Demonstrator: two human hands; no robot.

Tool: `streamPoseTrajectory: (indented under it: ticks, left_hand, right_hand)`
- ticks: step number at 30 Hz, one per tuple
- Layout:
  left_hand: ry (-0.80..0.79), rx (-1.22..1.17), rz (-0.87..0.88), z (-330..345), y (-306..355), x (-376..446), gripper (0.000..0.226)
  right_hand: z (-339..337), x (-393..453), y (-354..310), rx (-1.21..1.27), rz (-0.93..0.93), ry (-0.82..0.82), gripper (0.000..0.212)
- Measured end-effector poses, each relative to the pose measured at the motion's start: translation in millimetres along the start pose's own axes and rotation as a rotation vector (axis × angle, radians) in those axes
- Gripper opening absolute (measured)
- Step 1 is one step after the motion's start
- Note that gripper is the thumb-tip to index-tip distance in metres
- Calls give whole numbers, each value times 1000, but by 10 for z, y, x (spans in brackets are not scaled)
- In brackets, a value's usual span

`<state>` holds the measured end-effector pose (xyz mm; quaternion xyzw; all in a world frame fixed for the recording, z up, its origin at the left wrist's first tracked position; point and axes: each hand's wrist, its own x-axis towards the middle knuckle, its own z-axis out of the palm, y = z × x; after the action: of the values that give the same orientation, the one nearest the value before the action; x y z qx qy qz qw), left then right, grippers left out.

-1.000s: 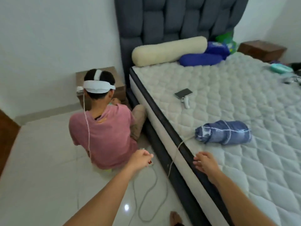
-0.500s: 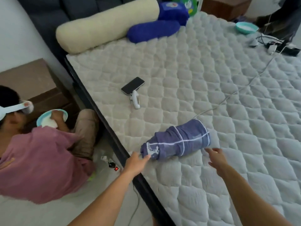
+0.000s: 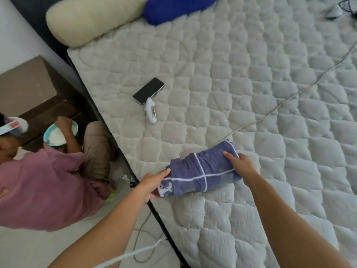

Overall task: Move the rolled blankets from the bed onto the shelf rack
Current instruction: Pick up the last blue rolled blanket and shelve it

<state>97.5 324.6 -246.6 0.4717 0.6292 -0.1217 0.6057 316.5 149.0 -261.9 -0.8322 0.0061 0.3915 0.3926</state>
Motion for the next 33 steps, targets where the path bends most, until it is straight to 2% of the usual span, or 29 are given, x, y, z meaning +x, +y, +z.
streamPoseTrajectory:
  ticks: [6, 12, 14, 17, 21, 25, 28, 30, 33]
  left_hand:
    - [8, -48, 20, -49, -47, -224, 30]
    - [59, -172, 121, -593, -299, -689, 45]
    - [87, -238, 150, -904, -459, -871, 51]
    - [124, -383, 201, -1464, -831, -1257, 48]
    - [206, -620, 276, -2283, -1693, -1803, 45]
    - [321, -911, 278, -2953, -2933, -2324, 42]
    - [372, -1162, 265, -3292, -3910, -2662, 43]
    - [464, -1242, 222, -3454, -4566, -2866, 47]
    - [597, -1350, 128, -3608, -5483, -3136, 66]
  right_hand:
    - [-13, -404, -164, 115, -124, 125, 28]
    - [275, -1142, -690, 101, -353, 153, 30]
    - [488, -1471, -910, 72, -461, 126, 28]
    - [921, -2045, -1179, 18, -617, 51, 28]
    - [1723, -2966, -1370, -48, -839, -86, 30]
    - [2732, -4120, -1292, -220, -1112, -304, 33]
    - [3497, -4993, -1035, -384, -1319, -507, 36]
    - [3981, -5555, -764, -468, -1431, -637, 32]
    - [4627, -6332, -286, -585, -1536, -831, 24]
